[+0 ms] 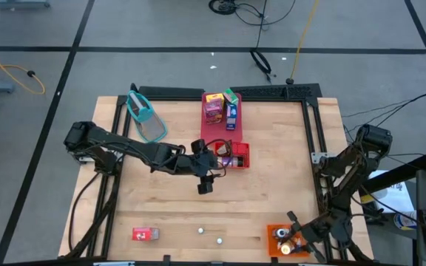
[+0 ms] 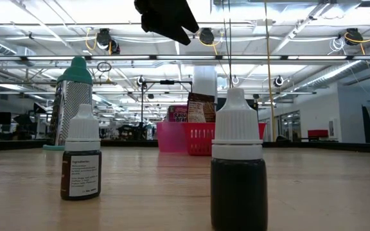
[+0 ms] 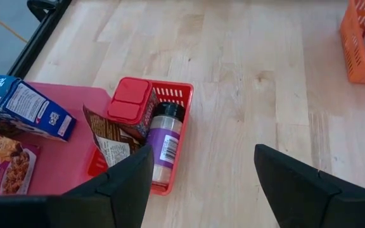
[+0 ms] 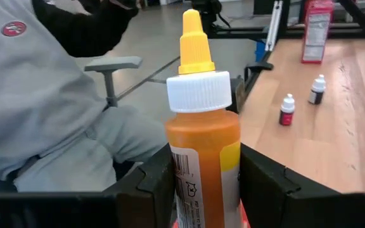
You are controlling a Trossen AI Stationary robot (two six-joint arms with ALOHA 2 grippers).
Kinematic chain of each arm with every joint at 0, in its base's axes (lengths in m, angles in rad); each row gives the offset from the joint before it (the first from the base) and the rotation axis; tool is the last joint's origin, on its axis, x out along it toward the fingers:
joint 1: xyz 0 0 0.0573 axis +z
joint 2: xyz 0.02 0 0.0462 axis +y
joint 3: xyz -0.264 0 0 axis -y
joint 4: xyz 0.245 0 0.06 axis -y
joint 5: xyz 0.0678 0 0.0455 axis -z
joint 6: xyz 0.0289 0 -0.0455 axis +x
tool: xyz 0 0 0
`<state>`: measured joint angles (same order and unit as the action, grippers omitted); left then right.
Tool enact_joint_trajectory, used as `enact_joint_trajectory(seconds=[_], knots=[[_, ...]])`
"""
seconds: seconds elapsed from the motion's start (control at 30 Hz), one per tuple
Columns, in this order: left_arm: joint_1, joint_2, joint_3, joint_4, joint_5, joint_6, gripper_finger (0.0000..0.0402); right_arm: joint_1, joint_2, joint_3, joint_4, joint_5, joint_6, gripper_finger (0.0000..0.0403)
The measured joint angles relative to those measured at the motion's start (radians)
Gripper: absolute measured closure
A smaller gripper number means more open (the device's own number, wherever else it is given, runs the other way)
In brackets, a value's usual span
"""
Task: Pick & Place Kitchen Items
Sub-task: Put the yellow food coloring bottle into the orange bin
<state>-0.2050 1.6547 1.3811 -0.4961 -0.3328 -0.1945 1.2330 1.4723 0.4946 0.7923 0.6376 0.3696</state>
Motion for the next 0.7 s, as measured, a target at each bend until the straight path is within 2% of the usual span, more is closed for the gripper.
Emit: enact_joint_trajectory(seconds=[0.17, 0.37, 0.7], knots=[[0.0, 0.0, 0.0, 0.0, 0.0, -0.01, 0.0128, -0.001, 0.0, 0.0, -0.071, 0.024, 0.067, 0.0266], [0.0, 0.0, 0.0, 0.0, 0.0, -0.014, 0.0128, 0.0, 0.029, 0.0, -0.078, 0.043, 0.088, 0.0266], [0.0, 0.0, 0.0, -0.001, -0.001, -0.019, 0.0128, -0.002, 0.139, 0.002, 0.069, 0.07, 0.06, 0.0266]])
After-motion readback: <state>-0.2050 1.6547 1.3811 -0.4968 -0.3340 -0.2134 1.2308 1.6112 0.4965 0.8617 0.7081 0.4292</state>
